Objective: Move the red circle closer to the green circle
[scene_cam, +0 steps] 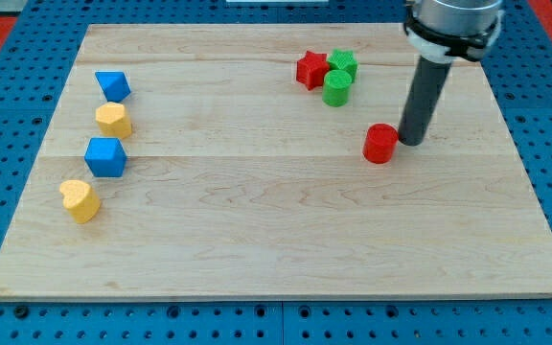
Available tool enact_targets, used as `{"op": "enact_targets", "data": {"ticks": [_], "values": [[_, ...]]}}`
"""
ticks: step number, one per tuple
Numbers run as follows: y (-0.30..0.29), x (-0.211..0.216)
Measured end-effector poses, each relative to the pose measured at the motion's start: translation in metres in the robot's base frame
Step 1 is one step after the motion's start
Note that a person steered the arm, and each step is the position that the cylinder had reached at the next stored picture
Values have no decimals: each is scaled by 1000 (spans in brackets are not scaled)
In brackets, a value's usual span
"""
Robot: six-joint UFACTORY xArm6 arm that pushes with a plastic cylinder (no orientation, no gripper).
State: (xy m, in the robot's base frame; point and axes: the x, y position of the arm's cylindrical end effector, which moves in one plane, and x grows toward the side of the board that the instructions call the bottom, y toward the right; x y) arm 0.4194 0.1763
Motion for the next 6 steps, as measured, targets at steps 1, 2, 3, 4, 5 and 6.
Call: {"op": "enact_targets", "data": {"ticks": [1,2,3,4,5,6], "values": [[-10,25],[-40,43],[-55,12],[-61,-17],[-66,-33],[-67,-52]]}}
